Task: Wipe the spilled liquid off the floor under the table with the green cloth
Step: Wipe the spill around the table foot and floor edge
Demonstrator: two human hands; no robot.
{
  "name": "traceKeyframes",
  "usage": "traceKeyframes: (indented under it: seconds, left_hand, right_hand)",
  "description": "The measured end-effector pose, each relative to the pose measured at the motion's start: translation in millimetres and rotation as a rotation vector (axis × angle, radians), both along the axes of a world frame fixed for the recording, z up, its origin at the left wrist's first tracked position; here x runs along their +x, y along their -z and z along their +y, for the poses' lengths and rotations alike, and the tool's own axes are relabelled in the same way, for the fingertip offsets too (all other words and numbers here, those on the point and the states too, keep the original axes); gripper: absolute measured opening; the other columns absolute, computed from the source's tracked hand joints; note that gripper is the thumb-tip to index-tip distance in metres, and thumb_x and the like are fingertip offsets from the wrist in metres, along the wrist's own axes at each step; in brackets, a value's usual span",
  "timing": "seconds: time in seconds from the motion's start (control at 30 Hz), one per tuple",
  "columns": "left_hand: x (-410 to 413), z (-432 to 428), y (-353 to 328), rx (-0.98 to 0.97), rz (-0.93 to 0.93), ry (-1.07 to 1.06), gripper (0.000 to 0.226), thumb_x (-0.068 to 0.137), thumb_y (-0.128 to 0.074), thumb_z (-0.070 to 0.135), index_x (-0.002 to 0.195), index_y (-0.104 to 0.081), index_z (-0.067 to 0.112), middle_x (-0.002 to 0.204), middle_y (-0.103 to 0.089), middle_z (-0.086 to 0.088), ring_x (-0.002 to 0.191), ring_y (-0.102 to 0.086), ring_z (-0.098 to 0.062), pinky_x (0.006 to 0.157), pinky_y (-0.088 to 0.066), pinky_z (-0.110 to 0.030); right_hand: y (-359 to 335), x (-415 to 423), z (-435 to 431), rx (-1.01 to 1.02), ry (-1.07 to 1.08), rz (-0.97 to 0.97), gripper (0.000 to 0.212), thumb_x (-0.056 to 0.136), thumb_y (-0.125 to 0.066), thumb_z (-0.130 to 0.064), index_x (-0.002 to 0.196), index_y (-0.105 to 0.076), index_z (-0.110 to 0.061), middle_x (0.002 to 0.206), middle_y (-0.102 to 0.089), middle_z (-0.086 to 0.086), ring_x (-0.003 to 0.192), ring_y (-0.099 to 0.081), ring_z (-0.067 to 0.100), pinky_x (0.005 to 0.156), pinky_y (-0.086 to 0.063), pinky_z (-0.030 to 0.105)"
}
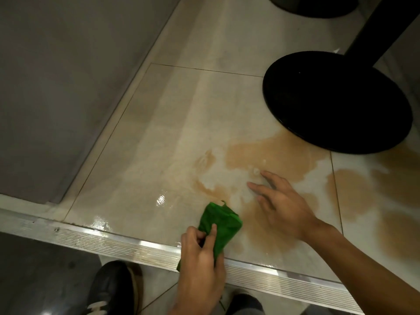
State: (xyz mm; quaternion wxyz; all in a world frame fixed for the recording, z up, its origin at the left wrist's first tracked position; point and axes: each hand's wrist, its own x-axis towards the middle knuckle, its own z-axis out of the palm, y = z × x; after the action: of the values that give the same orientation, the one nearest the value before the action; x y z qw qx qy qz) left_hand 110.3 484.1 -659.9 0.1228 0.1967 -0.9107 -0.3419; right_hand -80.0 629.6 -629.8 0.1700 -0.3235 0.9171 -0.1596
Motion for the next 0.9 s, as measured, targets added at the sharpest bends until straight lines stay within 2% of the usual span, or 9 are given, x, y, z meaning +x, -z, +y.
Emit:
traceKeyframes:
  seconds: [0.1,0.23,0.33,0.4,0.47,0.6,0.73,0.8,0.9]
  left_hand:
    - [1,7,2,0.052,-0.054,0.031,0.054,0.074,-0.06,0.018,0.128,-0.059,0.013,0.092,-0.035,0.006,0.085,-0.045,-0.013,0.071,-0.051,-0.029]
    - [-6,-4,-24,0.305,-0.103,-0.039,0.018,0.089,-0.059,0.017,0.101,-0.07,0.026,0.088,-0.043,0.008,0.084,-0.049,-0.003,0.076,-0.038,-0.007]
    - [-11,-36,-46,0.579,-0.184,-0.089,0.021,0.091,-0.061,0.016,0.081,-0.066,0.034,0.074,-0.058,0.005,0.064,-0.053,-0.001,0.065,-0.041,-0.015]
    - [-15,-54,-63,0.773,-0.192,-0.135,0.017,0.094,-0.056,0.014,0.087,-0.068,0.023,0.067,-0.064,-0.002,0.063,-0.059,-0.014,0.06,-0.047,-0.028]
    - [-19,-74,-75,0.84,-0.172,-0.222,0.015,0.096,-0.052,0.011,0.094,-0.067,0.015,0.077,-0.071,-0.007,0.071,-0.066,-0.019,0.063,-0.052,-0.025]
    - [-34,-120,-70,0.351,-0.146,-0.309,0.013,0.093,-0.056,0.027,0.102,-0.063,0.021,0.091,-0.066,-0.006,0.08,-0.062,-0.021,0.068,-0.05,-0.035]
    - [-56,-139,-41,-0.121,-0.148,-0.121,0.023,0.088,-0.059,0.009,0.111,-0.061,0.007,0.108,-0.061,-0.011,0.099,-0.051,-0.024,0.085,-0.036,-0.026]
    - [-57,-133,-26,-0.174,-0.199,-0.052,0.037,0.084,-0.063,0.005,0.12,-0.058,0.004,0.122,-0.059,-0.013,0.114,-0.047,-0.028,0.099,-0.033,-0.03]
    - [-47,-108,-15,-0.146,-0.196,-0.055,0.049,0.083,-0.063,0.005,0.131,-0.052,0.004,0.125,-0.056,-0.012,0.117,-0.044,-0.028,0.103,-0.036,-0.041]
  right_hand:
    - [0,2,1,-0.02,0.005,-0.009,0.042,0.1,-0.04,-0.032,0.142,-0.04,-0.041,0.158,-0.016,-0.006,0.145,-0.009,0.011,0.116,-0.017,0.027]
    - [0,3,1,-0.041,0.016,-0.041,0.041,0.1,-0.04,-0.033,0.14,-0.042,-0.04,0.159,-0.013,-0.01,0.145,-0.005,0.008,0.112,-0.01,0.019]
    - [-2,2,0,-0.117,0.056,-0.107,0.035,0.099,-0.044,-0.031,0.133,-0.052,-0.038,0.157,-0.021,-0.011,0.144,-0.011,0.004,0.109,-0.011,0.012]
    - [-7,3,-3,-0.188,0.089,-0.161,0.032,0.098,-0.047,-0.029,0.129,-0.056,-0.036,0.151,-0.031,-0.011,0.142,-0.019,0.004,0.104,-0.013,0.006]
    - [-11,4,-5,-0.204,0.098,-0.19,0.032,0.098,-0.048,-0.031,0.129,-0.056,-0.034,0.148,-0.034,-0.011,0.14,-0.022,0.004,0.105,-0.016,0.011]
    - [-9,5,-1,-0.137,0.059,-0.137,0.035,0.099,-0.045,-0.034,0.133,-0.052,-0.034,0.152,-0.027,-0.012,0.142,-0.014,0.004,0.108,-0.014,0.017]
    - [-7,5,-1,-0.113,0.059,-0.101,0.036,0.099,-0.045,-0.033,0.134,-0.052,-0.034,0.153,-0.027,-0.011,0.142,-0.014,0.005,0.108,-0.012,0.017]
    - [-7,5,-1,-0.117,0.062,-0.094,0.036,0.099,-0.046,-0.033,0.134,-0.052,-0.033,0.153,-0.027,-0.011,0.142,-0.014,0.005,0.108,-0.012,0.016]
    - [-4,5,0,-0.111,0.058,-0.091,0.036,0.099,-0.046,-0.033,0.134,-0.053,-0.032,0.154,-0.025,-0.011,0.143,-0.013,0.006,0.109,-0.011,0.016]
